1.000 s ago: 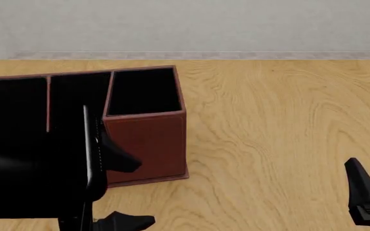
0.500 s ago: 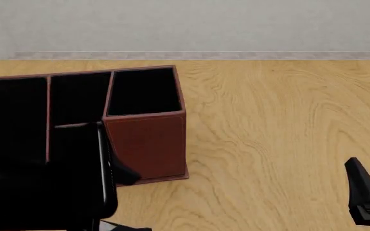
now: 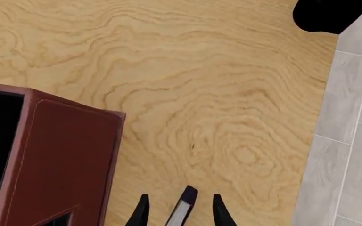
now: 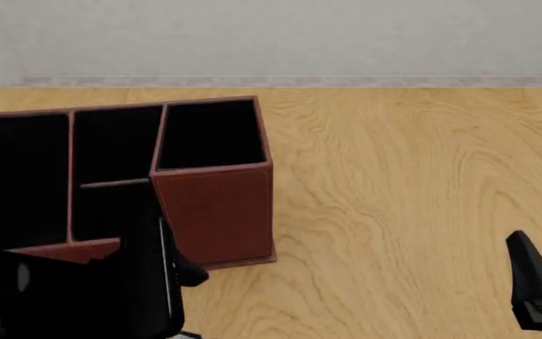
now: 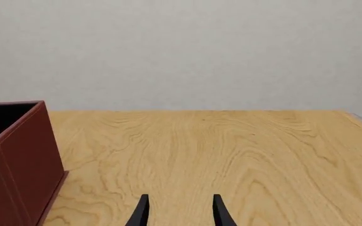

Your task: Pick up the book and place it in the left compartment of the caddy.

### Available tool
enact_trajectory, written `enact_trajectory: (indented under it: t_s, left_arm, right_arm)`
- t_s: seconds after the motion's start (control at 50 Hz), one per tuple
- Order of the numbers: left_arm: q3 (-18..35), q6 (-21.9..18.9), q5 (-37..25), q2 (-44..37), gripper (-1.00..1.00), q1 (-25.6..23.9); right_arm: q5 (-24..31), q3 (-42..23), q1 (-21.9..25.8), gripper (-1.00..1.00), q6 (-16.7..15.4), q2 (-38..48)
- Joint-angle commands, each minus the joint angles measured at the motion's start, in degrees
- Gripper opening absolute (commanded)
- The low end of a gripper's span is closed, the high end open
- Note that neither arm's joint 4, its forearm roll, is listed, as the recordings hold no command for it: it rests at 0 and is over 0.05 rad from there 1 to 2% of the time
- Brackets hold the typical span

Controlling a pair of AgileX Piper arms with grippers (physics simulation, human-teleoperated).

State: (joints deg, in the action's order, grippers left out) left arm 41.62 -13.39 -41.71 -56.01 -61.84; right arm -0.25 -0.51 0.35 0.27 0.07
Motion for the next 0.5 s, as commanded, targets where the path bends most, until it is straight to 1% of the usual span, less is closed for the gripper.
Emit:
enact_trajectory:
  t_s: [0.02, 0.1, 0.26, 0.5]
  left_arm:
    - [-2.88, 0.45, 2.35, -0.69, 1.0, -0.07]
    - [-3.57, 0.42, 2.99, -0.91, 1.0, 0.03]
    - [-4.87, 1.69, 4.53, -1.37, 1.0, -0.34]
    - [-6.66, 1.46, 6.26, -2.3, 1.0, 0.62]
  right_arm:
    - [-0.03, 0.01, -0.04, 1.0, 0.1, -0.01]
    - [-0.09, 0.05, -0.1, 1.0, 0.15, 0.0]
    - [-0.08, -0.04, -0.27, 1.0, 0.26, -0.02]
    - [-0.28, 0.02, -0.34, 1.0, 0.27, -0.03]
